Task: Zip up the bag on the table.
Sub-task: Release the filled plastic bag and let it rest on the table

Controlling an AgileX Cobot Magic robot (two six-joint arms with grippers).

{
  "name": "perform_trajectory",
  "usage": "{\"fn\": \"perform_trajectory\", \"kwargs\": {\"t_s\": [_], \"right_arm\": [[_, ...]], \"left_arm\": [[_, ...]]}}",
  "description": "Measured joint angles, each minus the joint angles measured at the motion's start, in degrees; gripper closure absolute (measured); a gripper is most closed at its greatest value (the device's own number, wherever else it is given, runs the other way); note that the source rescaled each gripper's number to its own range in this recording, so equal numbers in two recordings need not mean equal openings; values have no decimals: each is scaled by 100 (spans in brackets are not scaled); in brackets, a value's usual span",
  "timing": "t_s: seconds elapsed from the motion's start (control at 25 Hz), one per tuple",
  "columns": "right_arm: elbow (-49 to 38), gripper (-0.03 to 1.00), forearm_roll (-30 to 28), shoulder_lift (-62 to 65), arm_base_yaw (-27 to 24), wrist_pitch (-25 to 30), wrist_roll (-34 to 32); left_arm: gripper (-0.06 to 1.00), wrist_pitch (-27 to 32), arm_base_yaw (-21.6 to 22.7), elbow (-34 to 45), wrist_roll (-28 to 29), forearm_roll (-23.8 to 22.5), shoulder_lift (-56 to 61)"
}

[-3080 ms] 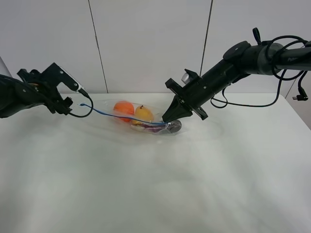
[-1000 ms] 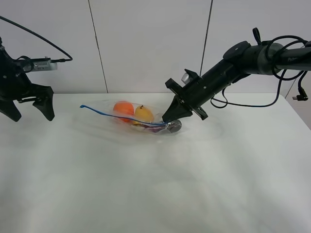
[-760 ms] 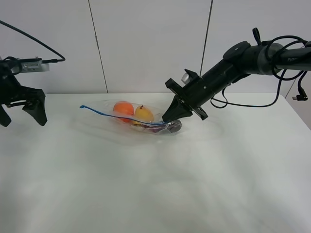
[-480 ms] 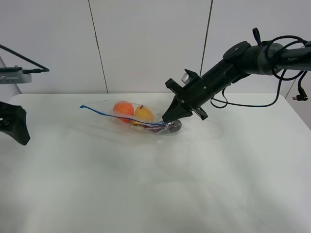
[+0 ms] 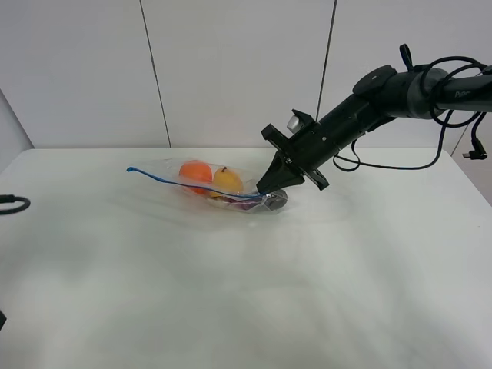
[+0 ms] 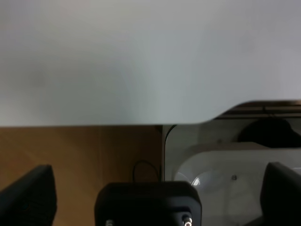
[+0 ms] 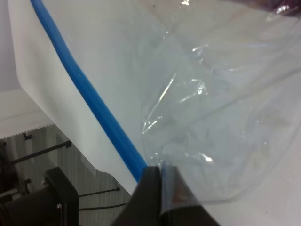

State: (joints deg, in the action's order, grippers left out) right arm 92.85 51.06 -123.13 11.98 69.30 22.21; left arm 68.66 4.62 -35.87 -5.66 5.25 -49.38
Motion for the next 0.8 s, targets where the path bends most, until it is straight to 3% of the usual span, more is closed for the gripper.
{"fn": "perform_trajectory", "kwargs": {"t_s": [0.36, 0.64, 0.8], "right_arm": [[0, 97, 0, 0, 0, 0, 0], [0, 97, 0, 0, 0, 0, 0], [0, 97, 0, 0, 0, 0, 0]], "left_arm": [[-5, -194, -7, 251, 49, 0, 1674], [-5, -184, -612, 251, 59, 0, 3097], [-5, -184, -626, 251, 59, 0, 3758]]}}
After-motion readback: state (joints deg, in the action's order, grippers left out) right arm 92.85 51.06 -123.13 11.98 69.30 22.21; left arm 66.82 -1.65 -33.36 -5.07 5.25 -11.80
